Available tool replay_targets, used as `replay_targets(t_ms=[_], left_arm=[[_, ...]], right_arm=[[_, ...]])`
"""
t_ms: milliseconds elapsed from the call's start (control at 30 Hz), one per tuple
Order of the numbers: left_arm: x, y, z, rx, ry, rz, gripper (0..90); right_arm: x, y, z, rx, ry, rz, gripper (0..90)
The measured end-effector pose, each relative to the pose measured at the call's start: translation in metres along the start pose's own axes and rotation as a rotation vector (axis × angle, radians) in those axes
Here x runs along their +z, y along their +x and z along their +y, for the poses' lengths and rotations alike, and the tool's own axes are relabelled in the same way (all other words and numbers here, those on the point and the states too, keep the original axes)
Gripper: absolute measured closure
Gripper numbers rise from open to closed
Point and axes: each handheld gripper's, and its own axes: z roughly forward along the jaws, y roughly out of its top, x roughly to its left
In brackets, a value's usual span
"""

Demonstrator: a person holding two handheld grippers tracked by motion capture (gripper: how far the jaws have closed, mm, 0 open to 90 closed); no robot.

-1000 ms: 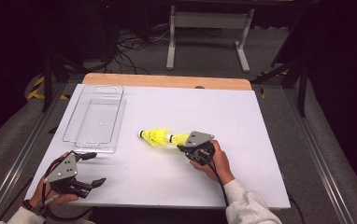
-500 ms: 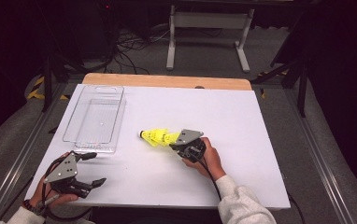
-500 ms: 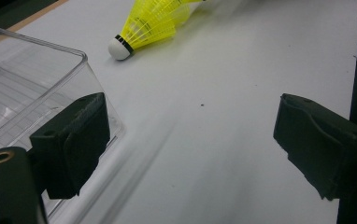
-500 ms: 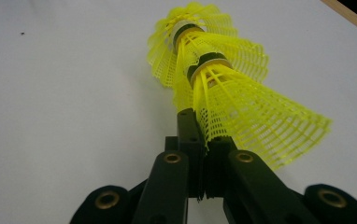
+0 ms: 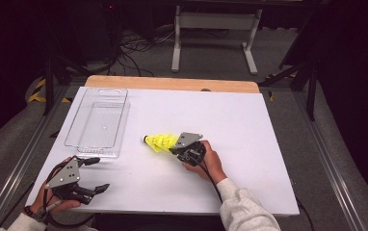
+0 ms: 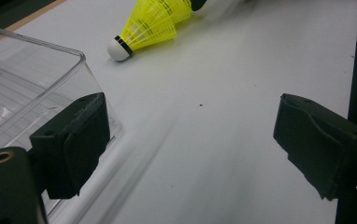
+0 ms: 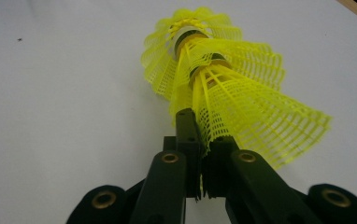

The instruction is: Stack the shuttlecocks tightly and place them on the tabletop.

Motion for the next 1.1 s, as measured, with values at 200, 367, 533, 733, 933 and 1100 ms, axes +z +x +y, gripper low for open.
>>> replay_targets(t_ms=[200, 367, 533, 733, 933, 1100], left_arm=[[0.0, 0.0, 0.0, 0.0, 0.001, -0.001, 11.8], [0.001, 0.0, 0.0, 0.003, 0.002, -0.001, 11.9], [0.0, 0.0, 0.001, 0.001, 0.002, -0.002, 11.9], [0.0, 0.0, 0.0, 0.0, 0.002, -0.001, 11.9], [-0.001, 0.0, 0.001, 0.004, -0.002, 0.001, 11.9], [-0.001, 0.0, 0.001, 0.004, -0.002, 0.001, 12.0]], right_arm=[[0.007, 0.0, 0.001, 0.004, 0.005, 0.016, 85.1], [0.009, 0.001, 0.001, 0.013, 0.004, 0.021, 81.0], [0.012, 0.001, 0.001, 0.02, 0.014, 0.022, 67.2], [0.009, 0.0, 0.0, 0.042, 0.01, 0.024, 58.1], [-0.002, 0.001, 0.0, 0.054, 0.011, 0.035, 45.4], [-0.014, 0.0, -0.001, 0.067, 0.001, 0.028, 39.9]])
